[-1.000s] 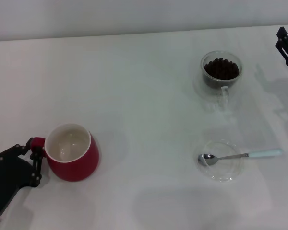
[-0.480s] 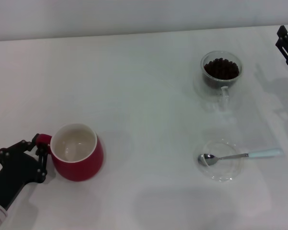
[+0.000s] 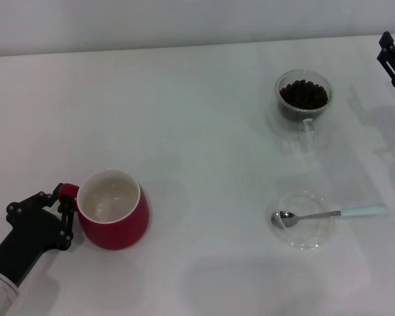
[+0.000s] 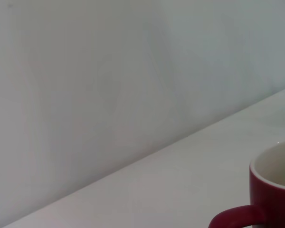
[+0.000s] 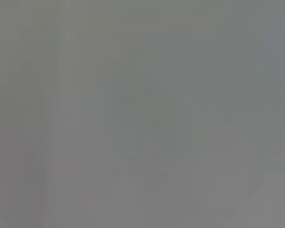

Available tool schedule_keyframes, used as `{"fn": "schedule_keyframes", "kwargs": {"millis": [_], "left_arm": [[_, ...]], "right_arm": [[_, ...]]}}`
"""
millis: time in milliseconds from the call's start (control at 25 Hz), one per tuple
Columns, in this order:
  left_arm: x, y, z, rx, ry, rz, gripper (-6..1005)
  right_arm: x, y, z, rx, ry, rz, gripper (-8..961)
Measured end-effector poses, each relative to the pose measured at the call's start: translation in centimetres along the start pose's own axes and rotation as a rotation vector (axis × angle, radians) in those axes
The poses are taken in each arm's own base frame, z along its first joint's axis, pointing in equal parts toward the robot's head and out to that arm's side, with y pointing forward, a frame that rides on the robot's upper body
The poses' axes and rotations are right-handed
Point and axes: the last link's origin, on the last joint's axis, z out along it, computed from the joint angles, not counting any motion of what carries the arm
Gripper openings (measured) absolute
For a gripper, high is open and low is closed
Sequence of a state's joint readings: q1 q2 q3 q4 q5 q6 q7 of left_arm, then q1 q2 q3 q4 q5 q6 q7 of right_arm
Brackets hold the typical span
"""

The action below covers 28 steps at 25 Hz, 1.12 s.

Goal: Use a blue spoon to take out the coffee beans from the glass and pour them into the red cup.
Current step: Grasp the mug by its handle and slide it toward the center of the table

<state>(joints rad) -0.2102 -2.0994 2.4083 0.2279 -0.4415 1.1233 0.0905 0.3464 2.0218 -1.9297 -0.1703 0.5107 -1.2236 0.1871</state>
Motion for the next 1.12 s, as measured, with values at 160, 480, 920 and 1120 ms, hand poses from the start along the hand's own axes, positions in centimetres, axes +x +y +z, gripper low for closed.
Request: {"fn": "schedule_keyframes", "kwargs": {"millis": [160, 480, 920, 1120], "left_arm": [[0.1, 0.1, 0.1, 0.0, 0.002, -0.005, 124], [0.5, 0.9, 1.1, -0.017, -0.009, -0.027, 122], [1.1, 1.6, 1.8, -0.047, 0.009, -0.033, 119], [1.5, 2.1, 2.5, -0.066, 0.013, -0.04, 117]], "right_arm": [[-0.1, 0.1, 0.1, -0.003, -0.004, 0.0, 824], [-0.1, 0.1, 0.1, -0.003, -0.004, -0.002, 823], [-0.1, 0.0, 0.1, -0.003, -0.005, -0.004, 823], [-0.3, -0.1, 0.1, -0.004, -0.014, -0.016, 823]]}}
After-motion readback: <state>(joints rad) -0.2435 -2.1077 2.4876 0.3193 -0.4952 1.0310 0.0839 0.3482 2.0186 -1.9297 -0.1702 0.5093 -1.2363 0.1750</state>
